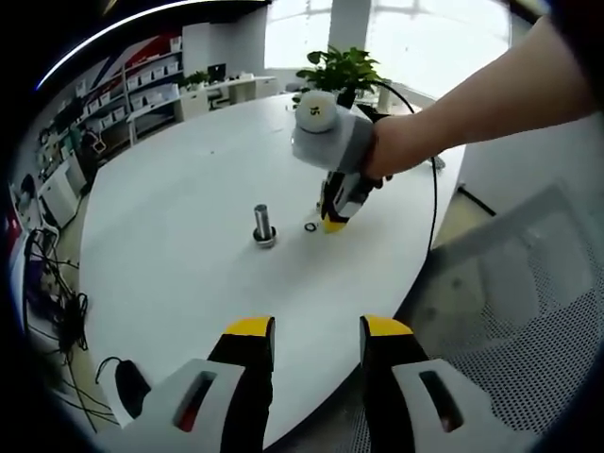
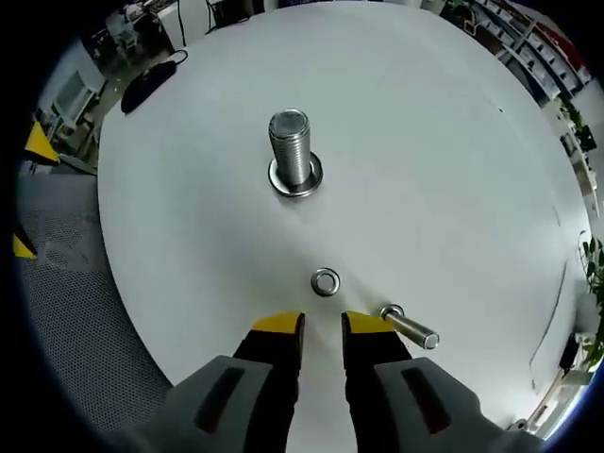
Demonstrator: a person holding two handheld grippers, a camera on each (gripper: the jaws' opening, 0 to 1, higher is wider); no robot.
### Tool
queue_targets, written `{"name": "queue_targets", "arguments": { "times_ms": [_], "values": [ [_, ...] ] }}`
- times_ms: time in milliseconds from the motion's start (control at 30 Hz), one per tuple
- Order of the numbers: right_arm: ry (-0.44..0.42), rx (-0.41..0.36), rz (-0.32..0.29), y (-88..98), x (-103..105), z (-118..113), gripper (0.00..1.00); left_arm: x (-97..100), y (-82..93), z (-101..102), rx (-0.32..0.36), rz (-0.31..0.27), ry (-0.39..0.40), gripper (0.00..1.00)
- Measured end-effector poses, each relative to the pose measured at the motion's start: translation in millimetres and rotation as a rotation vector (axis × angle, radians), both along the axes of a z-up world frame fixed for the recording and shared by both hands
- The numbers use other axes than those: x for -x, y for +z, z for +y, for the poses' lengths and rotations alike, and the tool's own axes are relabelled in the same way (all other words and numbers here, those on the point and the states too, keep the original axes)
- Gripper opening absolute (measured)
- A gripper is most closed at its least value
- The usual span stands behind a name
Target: Place the washer onto the threaded stud by aligning its center hole with the stud, sliding it down to the base, and recovering from edge contact or off-axis alignment until the washer reaches the visible bottom stop.
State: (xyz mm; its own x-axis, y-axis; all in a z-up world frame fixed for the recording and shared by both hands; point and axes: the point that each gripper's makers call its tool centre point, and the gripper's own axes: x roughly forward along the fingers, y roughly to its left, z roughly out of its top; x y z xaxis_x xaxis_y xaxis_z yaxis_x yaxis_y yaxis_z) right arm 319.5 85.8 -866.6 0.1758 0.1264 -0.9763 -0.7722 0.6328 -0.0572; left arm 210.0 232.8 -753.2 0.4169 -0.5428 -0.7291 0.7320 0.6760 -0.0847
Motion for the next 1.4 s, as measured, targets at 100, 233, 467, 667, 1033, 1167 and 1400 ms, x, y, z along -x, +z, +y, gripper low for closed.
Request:
{"name": "queue_targets", "arguments": {
  "times_ms": [100, 233, 467, 667, 1033, 1167, 1400],
  "values": [
    [-0.022, -0.008, -0.006, 0.2, -4.9, 3.0, 0.20, -0.3, -0.3, 0.5, -0.001, 0.000, 0.001, 0.34],
    [-0.017, -0.008, -0.003, 0.1, -4.2, 6.7, 0.19, 0.6, -1.1, 0.3, -0.004, 0.003, -0.002, 0.34],
    [-0.008, -0.041, -0.007, -1.9, -9.9, 13.4, 0.19, 1.0, -2.1, 0.2, -0.008, 0.005, -0.006, 0.34],
    [-0.058, -0.063, 0.009, -2.7, -13.0, 15.1, 0.18, 0.7, -2.4, 0.4, -0.015, 0.002, -0.009, 0.33],
    [-0.011, -0.021, 0.011, -2.9, -12.2, 16.6, 0.15, 1.0, -4.6, 0.4, -0.026, 0.006, -0.012, 0.33],
    [0.001, -0.006, 0.007, -3.0, -12.1, 17.2, 0.15, 1.7, -5.1, 1.2, -0.031, 0.005, -0.013, 0.33],
    [-0.003, -0.023, -0.040, -2.0, -11.3, 16.4, 0.14, 0.9, -4.9, 2.0, -0.030, 0.004, -0.009, 0.33]
  ]
}}
